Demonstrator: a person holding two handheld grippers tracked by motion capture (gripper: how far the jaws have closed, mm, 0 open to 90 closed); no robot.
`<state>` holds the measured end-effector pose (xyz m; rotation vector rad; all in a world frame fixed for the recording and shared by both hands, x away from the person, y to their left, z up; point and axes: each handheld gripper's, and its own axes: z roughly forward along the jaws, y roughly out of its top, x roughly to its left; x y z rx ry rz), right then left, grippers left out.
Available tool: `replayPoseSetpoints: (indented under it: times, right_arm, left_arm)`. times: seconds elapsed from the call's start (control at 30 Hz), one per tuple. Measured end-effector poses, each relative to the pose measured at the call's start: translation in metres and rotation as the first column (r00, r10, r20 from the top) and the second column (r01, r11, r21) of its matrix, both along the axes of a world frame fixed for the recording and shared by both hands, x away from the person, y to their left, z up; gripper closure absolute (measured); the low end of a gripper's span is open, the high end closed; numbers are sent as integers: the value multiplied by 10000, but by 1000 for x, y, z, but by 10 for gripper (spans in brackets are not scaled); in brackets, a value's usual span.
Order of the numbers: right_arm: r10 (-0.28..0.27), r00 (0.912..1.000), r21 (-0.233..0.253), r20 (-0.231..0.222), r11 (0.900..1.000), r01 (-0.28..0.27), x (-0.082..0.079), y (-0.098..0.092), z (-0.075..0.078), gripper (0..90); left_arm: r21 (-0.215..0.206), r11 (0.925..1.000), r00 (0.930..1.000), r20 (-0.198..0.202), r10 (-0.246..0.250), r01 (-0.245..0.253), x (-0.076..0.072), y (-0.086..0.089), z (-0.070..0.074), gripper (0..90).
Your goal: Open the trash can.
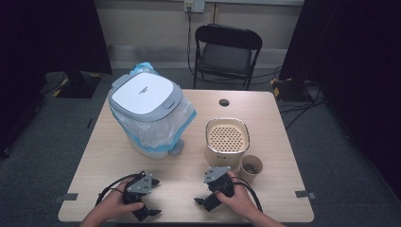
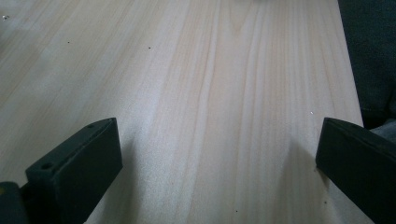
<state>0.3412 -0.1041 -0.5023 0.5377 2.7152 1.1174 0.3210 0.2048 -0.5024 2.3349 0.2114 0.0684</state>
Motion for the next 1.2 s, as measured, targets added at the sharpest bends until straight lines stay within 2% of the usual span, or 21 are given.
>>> replayPoseSetpoints:
  times: [0.27,0.37,0.4,0.47,0.5,0.53,0.57,0.6,0.63,0.9,1.03,1.07,1.2]
  right_arm:
    - [201,9998,9,-31,9998,-201,1,-2,0,0]
    - [211,9997,-196,-136,9996,-214,2,0,2,0]
    - [278,9995,-301,-171,9991,-283,2,1,3,7]
    - [455,9987,-434,-224,9980,-465,1,2,7,99]
    - [443,9987,-496,-250,9977,-455,1,1,9,176]
    - [497,9985,-539,-240,9972,-509,1,1,12,198]
    - [541,9979,-595,-357,9966,-561,2,0,14,152]
    - [614,9969,-631,-487,9959,-644,2,0,16,146]
    - [638,9967,-631,-495,9958,-669,2,-1,18,180]
    - [777,9927,-643,-924,9944,-838,3,-3,42,171]
    - [854,9899,-527,-1133,9944,-918,4,-3,60,176]
    - [854,9899,-527,-1133,9944,-918,4,-3,60,176]
    - [980,9905,-433,-967,9938,-1025,8,-3,79,176]
  left_arm:
    - [4,10000,10000,0,-6,6,0,0,0,0]
    - [-39,10000,10000,-26,37,-37,0,0,0,0]
    - [16,10000,10000,-11,-17,17,0,0,0,0]
    - [18,10000,10000,-9,-15,15,0,0,0,0]
    - [1,10000,10000,-3,-1,1,0,0,0,0]
    - [-1,10000,10000,-1,-3,3,0,0,0,0]
    - [3,10000,10000,0,3,-3,0,0,0,0]
    - [19,10000,10000,-7,-10,10,0,0,0,0]
    - [3,10000,10000,2,21,-21,0,0,0,0]
    - [-37,10000,10000,-23,63,-63,-1,0,0,0]
    - [12,10000,10000,-15,18,-18,0,0,0,0]
    - [12,10000,10000,-15,18,-18,0,0,0,0]
    - [-22,10000,10000,-34,51,-51,-1,0,0,0]
